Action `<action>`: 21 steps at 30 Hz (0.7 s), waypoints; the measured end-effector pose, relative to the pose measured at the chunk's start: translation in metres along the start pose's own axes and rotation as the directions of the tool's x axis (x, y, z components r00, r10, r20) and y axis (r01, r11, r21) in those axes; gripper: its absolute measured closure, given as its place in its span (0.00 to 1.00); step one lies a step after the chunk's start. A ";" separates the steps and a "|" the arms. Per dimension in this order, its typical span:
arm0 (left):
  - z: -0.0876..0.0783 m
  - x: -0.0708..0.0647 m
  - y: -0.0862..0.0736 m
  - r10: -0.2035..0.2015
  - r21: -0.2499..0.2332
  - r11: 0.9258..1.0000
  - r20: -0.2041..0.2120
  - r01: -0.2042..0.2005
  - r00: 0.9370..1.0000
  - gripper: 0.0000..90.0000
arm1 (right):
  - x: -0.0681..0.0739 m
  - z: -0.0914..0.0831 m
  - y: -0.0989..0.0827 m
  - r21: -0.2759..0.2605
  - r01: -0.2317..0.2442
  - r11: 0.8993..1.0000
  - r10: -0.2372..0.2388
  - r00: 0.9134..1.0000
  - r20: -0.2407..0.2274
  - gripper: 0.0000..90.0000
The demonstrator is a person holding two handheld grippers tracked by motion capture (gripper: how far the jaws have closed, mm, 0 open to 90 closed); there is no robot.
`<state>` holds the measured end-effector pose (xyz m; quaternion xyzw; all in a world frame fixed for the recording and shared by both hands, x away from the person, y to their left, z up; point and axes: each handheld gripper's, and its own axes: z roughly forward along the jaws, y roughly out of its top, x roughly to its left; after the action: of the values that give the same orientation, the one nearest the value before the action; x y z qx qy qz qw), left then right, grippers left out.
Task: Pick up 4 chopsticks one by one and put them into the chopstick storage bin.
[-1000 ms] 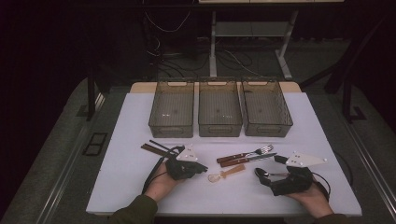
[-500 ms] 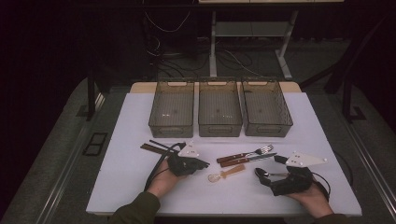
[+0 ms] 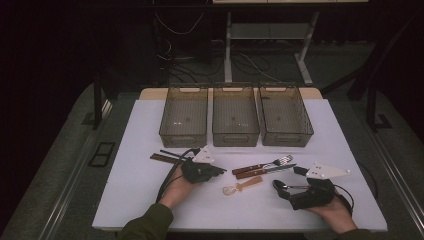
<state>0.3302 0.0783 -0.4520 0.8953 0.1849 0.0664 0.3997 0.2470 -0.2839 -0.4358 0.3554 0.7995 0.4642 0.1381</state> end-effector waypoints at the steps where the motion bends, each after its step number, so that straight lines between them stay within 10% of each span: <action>1: 0.000 0.001 0.000 -0.003 -0.001 1.000 0.001 0.003 1.000 1.00 | 0.000 0.000 0.000 0.000 0.000 1.000 0.000 1.000 0.000 0.01; 21: 0.009 0.015 0.005 -0.030 -0.014 0.999 -0.020 0.030 0.999 1.00 | 0.000 0.000 0.000 -0.001 -0.002 1.000 0.002 1.000 -0.004 0.01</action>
<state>0.3472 0.0751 -0.4546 0.8888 0.2021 0.0709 0.4051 0.2470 -0.2842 -0.4359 0.3553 0.7991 0.4654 0.1362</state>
